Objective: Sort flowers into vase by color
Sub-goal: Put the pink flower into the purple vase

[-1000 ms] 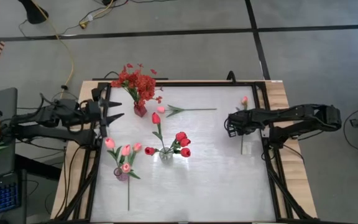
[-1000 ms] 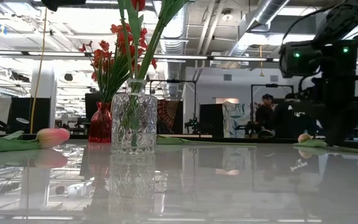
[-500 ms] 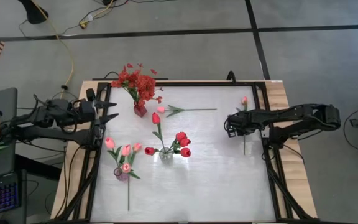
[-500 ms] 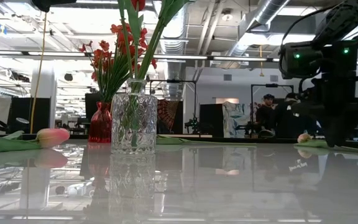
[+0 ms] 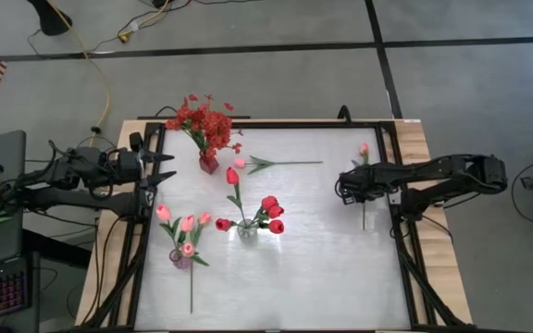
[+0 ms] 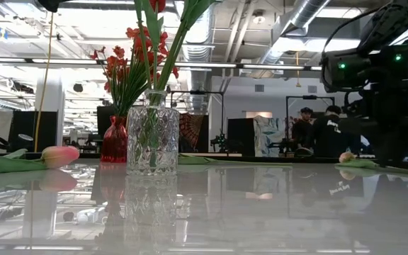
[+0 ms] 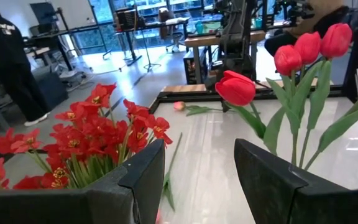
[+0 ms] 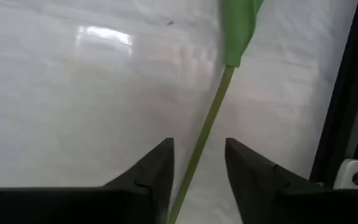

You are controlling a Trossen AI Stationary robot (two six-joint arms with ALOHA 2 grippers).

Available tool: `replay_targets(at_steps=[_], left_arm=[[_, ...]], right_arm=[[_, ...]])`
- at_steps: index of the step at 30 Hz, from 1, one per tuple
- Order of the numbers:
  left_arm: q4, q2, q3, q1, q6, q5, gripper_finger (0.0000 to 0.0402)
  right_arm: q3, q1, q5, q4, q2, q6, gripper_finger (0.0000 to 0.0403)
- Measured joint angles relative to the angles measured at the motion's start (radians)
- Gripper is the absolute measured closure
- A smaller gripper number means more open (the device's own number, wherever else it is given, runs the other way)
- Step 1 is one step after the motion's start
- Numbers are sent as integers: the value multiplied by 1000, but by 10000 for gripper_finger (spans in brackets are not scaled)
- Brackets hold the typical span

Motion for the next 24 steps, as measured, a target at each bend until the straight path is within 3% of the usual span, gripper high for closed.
replay_targets(at_steps=[6,11,15,21,24], left_arm=[[-1,0,0,0,-2,0,219],[-6,0,0,0,-9,8,219],[-6,0,0,0,-9,8,219],[-6,0,0,0,-12,35,219],[-6,0,0,0,-12,36,219]], right_arm=[[-12,-2,18,39,0,-1,176],[-75,0,17,125,-5,33,185],[-86,22,13,139,-5,63,232],[-88,66,11,153,-3,100,365],[-89,96,33,171,-2,102,386]])
